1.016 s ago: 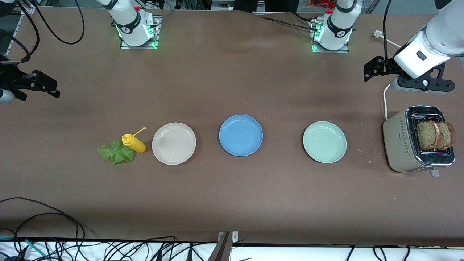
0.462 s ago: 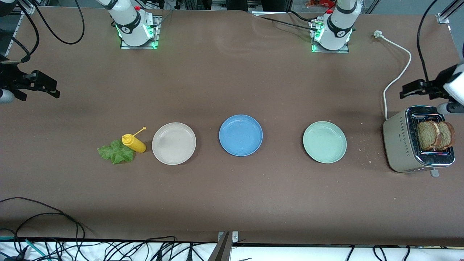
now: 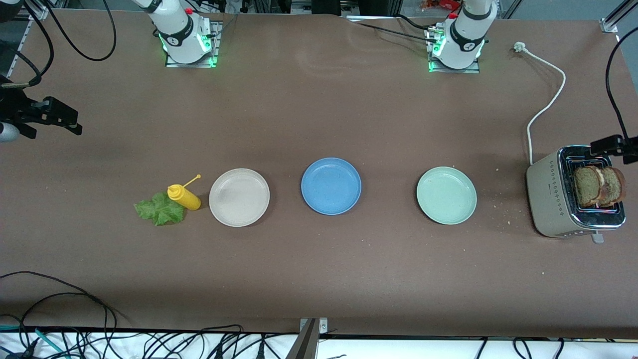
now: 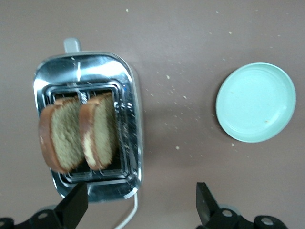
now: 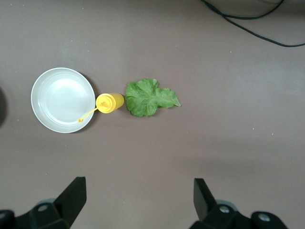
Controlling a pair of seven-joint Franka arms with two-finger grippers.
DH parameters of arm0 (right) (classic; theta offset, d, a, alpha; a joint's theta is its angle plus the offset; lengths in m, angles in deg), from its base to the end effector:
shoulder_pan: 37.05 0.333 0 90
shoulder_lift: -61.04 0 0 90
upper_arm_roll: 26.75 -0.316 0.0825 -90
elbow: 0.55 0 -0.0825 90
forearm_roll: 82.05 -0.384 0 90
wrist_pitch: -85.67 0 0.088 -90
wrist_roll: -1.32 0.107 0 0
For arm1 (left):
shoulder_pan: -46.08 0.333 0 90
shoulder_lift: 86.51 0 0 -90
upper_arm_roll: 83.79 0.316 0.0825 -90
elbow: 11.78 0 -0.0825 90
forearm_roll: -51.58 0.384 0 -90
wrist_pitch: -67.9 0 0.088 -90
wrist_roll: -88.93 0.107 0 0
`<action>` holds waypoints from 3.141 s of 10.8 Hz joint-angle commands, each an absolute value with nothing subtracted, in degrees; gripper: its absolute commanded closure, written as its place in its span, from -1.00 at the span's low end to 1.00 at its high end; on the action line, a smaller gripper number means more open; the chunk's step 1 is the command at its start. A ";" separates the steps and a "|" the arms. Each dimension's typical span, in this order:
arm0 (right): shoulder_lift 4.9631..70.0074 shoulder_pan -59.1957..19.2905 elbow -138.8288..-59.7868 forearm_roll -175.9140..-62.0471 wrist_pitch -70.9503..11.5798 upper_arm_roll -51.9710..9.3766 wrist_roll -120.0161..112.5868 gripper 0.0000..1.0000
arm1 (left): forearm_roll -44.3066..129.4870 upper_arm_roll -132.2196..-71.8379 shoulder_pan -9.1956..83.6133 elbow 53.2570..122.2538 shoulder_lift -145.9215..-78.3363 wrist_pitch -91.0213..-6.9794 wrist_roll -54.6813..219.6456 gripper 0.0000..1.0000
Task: Make sandwich in blue plate with both arms
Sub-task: 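Lower the left gripper into the toaster and grasp a bread slice, then carry the bread slice with the left gripper onto the blue plate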
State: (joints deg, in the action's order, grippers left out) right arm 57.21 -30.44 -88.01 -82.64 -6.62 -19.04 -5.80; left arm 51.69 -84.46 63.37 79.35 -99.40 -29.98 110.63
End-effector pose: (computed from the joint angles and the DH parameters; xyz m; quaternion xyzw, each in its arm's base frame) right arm 0.5788 -0.0074 0.6115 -0.9986 -0.0525 -0.0091 0.0000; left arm 0.5934 0.1779 0.4939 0.9976 -0.0444 -0.0505 0.0179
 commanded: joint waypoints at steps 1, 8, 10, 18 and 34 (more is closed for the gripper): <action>56.73 -30.72 -86.59 -83.45 -5.82 -19.10 -5.71 -1.00 | 52.81 -85.11 66.64 76.90 -106.09 -36.40 114.94 -1.00; 56.73 -30.90 -86.60 -83.45 -5.91 -19.01 -5.80 -1.00 | 54.75 -85.20 68.14 77.51 -111.29 -38.71 113.81 0.15; 56.73 -30.81 -86.68 -83.45 -5.82 -19.01 -5.71 -1.00 | 54.75 -85.20 68.14 77.52 -111.29 -38.45 112.58 0.71; 56.73 -30.90 -86.68 -83.45 -5.91 -19.01 -5.80 -1.00 | 56.05 -85.72 68.23 73.41 -108.75 -33.38 111.87 1.00; 56.73 -30.99 -86.68 -83.45 -5.91 -19.01 -5.80 -1.00 | 35.88 -102.95 46.62 63.01 -111.10 -17.51 79.97 1.00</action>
State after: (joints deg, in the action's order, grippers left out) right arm 57.13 -30.65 -87.86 -82.68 -6.62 -19.02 -5.80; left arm 42.56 -103.04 47.55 63.61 -107.47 -14.74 80.35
